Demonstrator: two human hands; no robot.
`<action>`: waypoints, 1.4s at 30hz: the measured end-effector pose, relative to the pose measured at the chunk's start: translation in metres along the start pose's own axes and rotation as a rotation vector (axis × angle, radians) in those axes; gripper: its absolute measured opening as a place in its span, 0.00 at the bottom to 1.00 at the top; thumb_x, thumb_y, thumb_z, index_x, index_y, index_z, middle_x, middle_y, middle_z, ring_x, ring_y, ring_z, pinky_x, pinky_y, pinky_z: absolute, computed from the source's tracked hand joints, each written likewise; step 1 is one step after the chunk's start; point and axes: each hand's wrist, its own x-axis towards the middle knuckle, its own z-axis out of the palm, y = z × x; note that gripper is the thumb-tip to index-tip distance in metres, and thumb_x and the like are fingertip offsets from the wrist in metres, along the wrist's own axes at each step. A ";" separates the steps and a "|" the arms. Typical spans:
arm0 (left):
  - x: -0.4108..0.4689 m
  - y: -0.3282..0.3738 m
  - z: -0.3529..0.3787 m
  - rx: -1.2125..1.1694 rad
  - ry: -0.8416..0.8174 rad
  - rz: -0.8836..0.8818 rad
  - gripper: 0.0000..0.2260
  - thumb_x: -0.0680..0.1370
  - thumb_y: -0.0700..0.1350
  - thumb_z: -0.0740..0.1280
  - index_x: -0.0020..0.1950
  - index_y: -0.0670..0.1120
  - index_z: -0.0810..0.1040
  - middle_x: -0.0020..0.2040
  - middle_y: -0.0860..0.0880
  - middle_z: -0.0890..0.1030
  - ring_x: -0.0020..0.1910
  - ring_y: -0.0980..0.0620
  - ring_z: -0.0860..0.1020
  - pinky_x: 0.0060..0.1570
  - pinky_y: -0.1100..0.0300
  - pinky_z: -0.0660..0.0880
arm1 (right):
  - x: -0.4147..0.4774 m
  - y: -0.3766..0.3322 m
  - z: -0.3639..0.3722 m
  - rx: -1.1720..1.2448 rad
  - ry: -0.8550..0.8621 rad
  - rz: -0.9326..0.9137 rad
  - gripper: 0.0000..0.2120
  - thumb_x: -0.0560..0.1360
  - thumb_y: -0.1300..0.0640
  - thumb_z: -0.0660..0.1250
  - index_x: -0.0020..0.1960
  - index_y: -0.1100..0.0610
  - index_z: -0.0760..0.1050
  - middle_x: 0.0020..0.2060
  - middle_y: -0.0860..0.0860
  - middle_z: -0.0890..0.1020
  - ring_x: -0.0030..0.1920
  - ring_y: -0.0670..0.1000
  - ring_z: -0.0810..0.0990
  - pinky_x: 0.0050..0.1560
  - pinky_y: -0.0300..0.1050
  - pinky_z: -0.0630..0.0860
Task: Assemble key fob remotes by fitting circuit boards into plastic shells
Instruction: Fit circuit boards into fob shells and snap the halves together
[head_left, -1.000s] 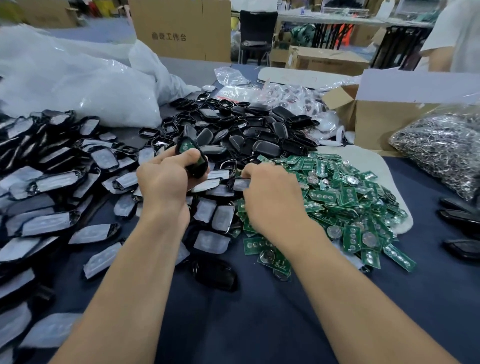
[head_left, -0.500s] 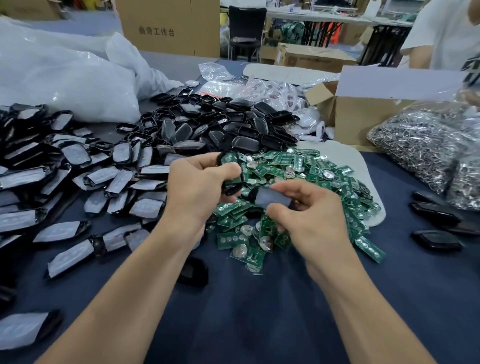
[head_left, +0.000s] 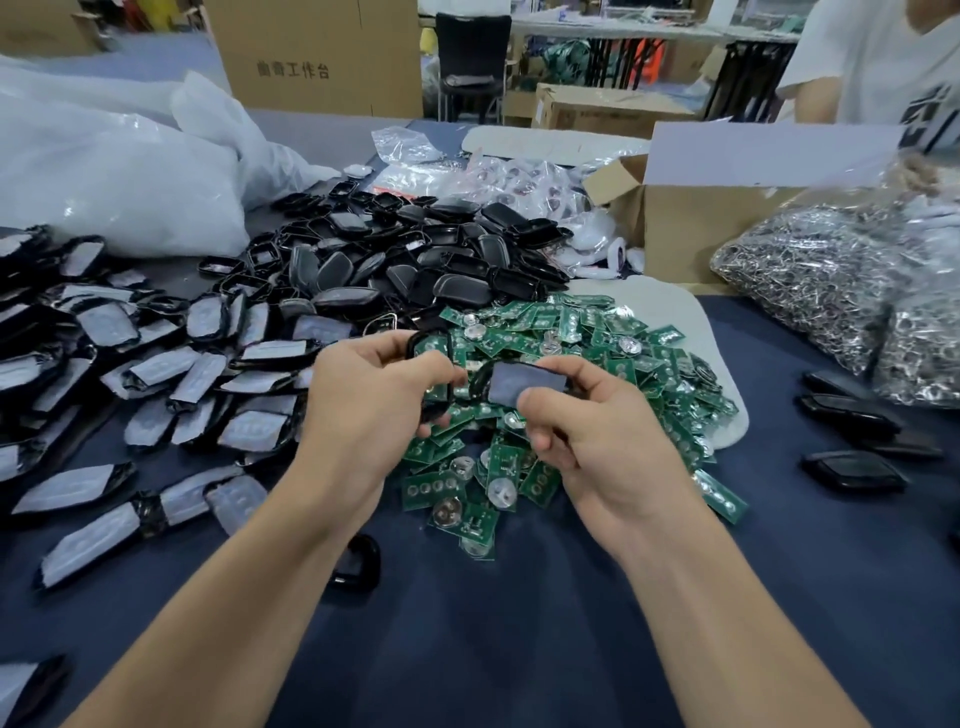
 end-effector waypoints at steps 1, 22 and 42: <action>0.000 0.000 0.000 0.007 -0.008 -0.012 0.07 0.63 0.46 0.73 0.37 0.44 0.85 0.40 0.44 0.87 0.28 0.51 0.79 0.24 0.66 0.69 | 0.001 0.001 0.001 0.010 -0.001 0.003 0.14 0.74 0.75 0.67 0.49 0.57 0.77 0.33 0.54 0.75 0.25 0.47 0.69 0.23 0.36 0.62; -0.006 0.007 0.008 -0.326 -0.245 -0.256 0.02 0.80 0.35 0.63 0.48 0.38 0.74 0.42 0.41 0.82 0.33 0.50 0.81 0.26 0.61 0.73 | -0.010 0.012 0.003 -0.844 0.264 -1.020 0.17 0.61 0.75 0.77 0.44 0.57 0.86 0.44 0.41 0.82 0.49 0.41 0.82 0.53 0.26 0.74; 0.001 0.014 0.008 -0.645 -0.184 -0.475 0.05 0.81 0.34 0.60 0.53 0.37 0.75 0.42 0.42 0.82 0.32 0.52 0.82 0.31 0.63 0.81 | -0.010 0.014 0.011 -0.627 0.152 -0.585 0.13 0.69 0.62 0.80 0.48 0.46 0.87 0.45 0.35 0.87 0.45 0.34 0.84 0.45 0.26 0.77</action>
